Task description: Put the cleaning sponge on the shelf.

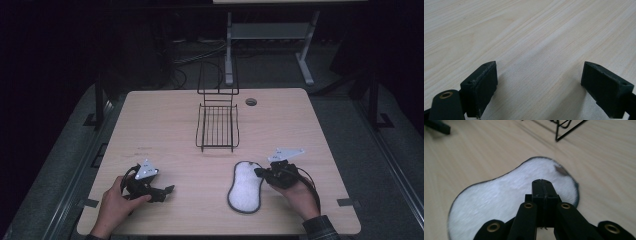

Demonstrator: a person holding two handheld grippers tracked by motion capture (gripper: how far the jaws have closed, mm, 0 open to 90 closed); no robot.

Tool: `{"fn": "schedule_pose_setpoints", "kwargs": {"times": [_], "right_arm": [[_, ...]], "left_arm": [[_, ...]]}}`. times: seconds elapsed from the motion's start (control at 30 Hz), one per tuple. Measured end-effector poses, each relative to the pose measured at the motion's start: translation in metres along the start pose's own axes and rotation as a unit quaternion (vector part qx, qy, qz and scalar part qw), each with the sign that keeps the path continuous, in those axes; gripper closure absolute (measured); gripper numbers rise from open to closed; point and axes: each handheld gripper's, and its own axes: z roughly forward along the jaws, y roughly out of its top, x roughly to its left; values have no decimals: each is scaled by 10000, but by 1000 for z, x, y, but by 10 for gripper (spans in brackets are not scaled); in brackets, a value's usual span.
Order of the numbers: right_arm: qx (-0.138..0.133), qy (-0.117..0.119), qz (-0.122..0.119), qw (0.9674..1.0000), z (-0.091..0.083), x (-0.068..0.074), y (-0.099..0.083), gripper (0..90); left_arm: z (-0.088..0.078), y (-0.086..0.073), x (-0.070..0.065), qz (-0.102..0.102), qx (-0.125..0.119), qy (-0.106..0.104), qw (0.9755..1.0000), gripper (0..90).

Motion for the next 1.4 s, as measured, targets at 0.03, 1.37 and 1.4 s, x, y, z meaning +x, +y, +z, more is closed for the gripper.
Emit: {"fn": "schedule_pose_setpoints", "kwargs": {"times": [0.03, 1.37, 1.4], "right_arm": [[-25, 18, -44, 10000, -2, 4, -2, 894], [293, 200, 114, 9993, -17, 18, -38, 894], [318, 172, 115, 9993, -19, 17, -38, 894]], "left_arm": [[0, 0, 0, 1, 0, 0, 10000, 129], [0, 0, 0, 16, 2, 2, 10000, 129], [0, 0, 0, 15, 1, 2, 10000, 129]]}}
